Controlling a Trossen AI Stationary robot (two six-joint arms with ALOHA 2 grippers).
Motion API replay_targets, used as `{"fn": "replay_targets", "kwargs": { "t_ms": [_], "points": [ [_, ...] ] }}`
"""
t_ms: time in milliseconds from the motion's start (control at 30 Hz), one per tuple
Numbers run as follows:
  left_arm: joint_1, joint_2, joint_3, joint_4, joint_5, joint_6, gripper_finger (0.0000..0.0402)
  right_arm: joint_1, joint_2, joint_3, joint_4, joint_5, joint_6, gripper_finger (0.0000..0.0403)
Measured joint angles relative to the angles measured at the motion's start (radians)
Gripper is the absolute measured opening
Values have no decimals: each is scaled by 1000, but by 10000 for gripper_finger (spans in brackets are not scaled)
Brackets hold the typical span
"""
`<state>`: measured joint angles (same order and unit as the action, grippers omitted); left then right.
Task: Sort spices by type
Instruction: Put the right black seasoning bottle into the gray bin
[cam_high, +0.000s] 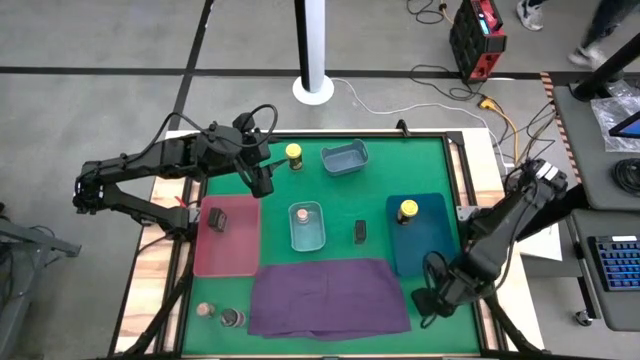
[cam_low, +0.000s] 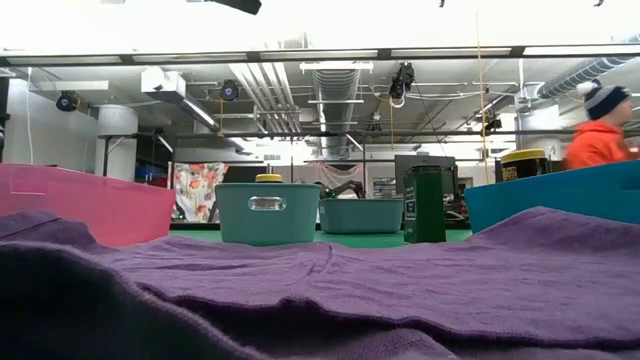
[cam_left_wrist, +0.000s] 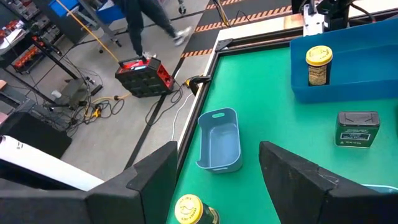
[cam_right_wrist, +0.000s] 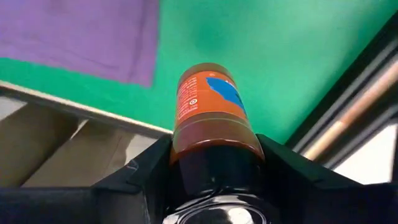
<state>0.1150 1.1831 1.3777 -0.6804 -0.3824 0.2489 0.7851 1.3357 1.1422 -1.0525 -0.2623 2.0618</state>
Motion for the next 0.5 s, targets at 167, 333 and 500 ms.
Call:
{"fn": "replay_targets", "kwargs": {
  "t_ms": [167, 333, 500],
  "points": [
    [0, 0, 0, 0, 2, 0, 210, -167, 6, 212, -268, 79, -209, 192],
    [0, 0, 0, -3, 73, -2, 210, -440, 8, 316, -309, 170, -511, 192],
    [0, 0, 0, -27, 174, -45, 210, -712, 65, 404, -291, 203, -848, 192]
  ]
}}
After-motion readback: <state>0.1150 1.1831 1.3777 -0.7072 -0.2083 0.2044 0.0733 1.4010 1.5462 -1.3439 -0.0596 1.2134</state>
